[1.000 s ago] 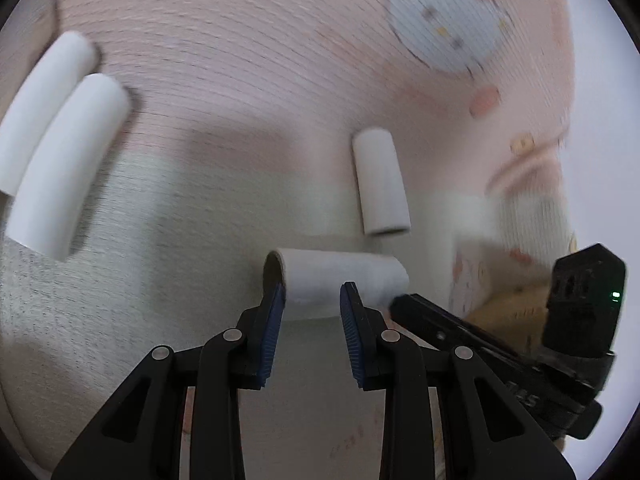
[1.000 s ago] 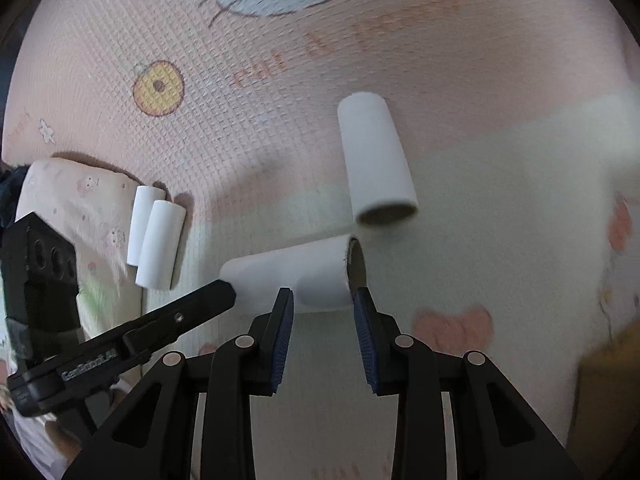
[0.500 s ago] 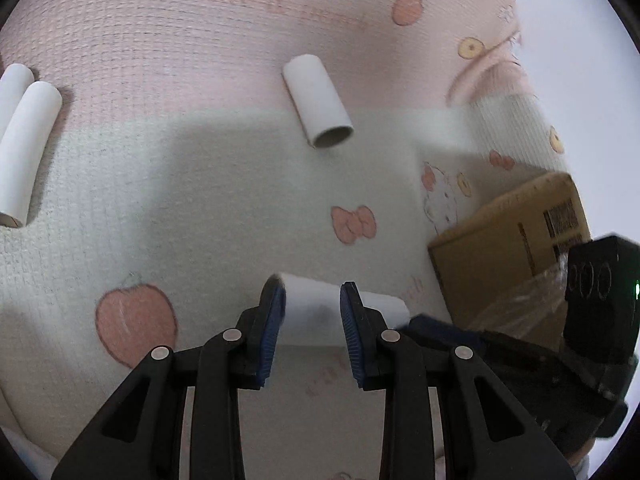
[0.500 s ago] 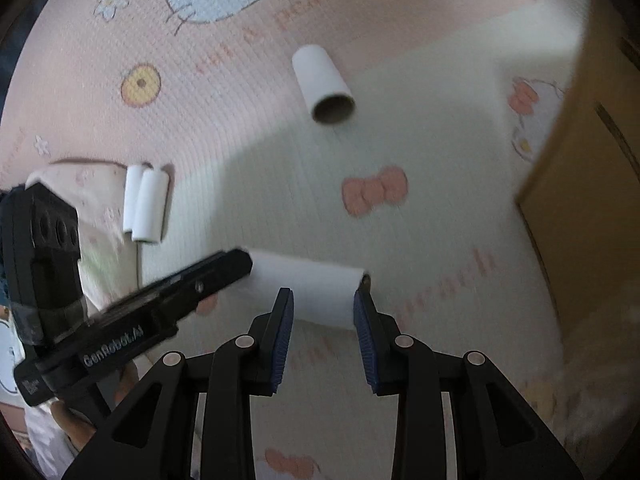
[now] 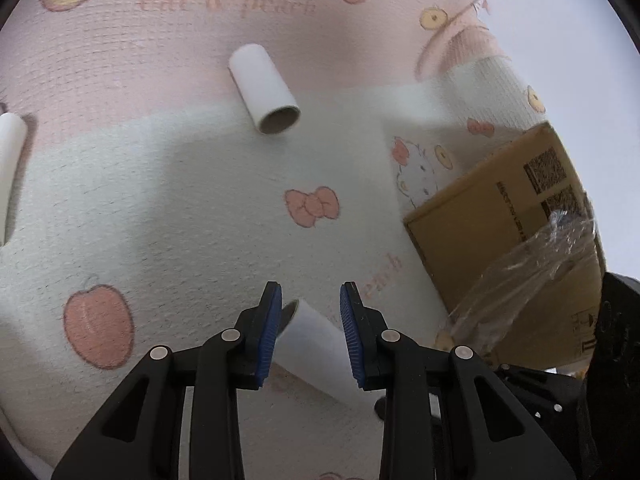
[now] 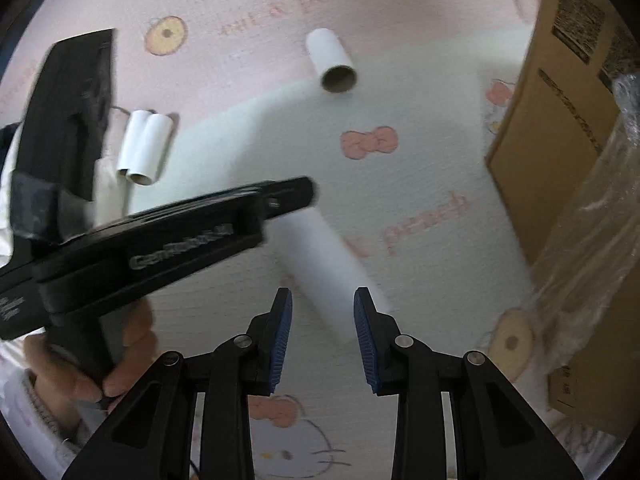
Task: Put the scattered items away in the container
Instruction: 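Lift the white tube with the right gripper and turn it upright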
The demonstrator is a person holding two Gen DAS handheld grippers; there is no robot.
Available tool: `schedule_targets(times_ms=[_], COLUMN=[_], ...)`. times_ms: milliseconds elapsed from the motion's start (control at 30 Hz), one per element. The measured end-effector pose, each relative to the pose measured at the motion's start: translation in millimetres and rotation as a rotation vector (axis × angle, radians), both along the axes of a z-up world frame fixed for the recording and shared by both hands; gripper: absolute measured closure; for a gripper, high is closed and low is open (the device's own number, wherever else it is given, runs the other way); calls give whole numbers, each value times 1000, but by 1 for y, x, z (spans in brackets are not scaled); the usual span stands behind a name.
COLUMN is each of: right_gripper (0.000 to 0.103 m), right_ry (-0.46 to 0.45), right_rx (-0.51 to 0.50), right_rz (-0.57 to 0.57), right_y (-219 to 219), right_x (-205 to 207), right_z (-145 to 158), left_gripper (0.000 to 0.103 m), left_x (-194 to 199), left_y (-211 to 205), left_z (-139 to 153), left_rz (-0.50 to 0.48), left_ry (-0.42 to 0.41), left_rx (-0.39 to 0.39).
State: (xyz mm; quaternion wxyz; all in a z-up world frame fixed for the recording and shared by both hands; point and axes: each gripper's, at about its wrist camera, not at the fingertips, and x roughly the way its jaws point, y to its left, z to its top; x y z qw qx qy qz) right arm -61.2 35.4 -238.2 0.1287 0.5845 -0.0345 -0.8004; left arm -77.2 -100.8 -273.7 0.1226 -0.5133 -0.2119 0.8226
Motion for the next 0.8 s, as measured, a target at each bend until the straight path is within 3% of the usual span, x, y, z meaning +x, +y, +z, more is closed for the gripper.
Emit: schedule_targets(times_ms=[100,200,267,533,700,800], right_gripper=[72,67,59,50,50,50], right_ry=[-35,-50,-60,-31,-6,20], right_rx=[19,33,25,24,70,102], right_rz=[-15,-7,2,61,71,62], right_y=[6,8,8,-8,-16,-17], right_x=[-4,-5,-4,8,9,9], right_z=[-5,-10,-11,-5,-9,-11], left_gripper=[70,68,66,61,61,61], left_x=[4,10,16,52,63,59], left_y=[-5,-4,-8,-30,-22,-17], left_z=[2,2,1,-7,-25,-30], left_rz=[29,45,58,251,262,252], left_ry=[-2,-33,-70,-120,-185,-187], left_rx=[12,-25,-18,138,238,252])
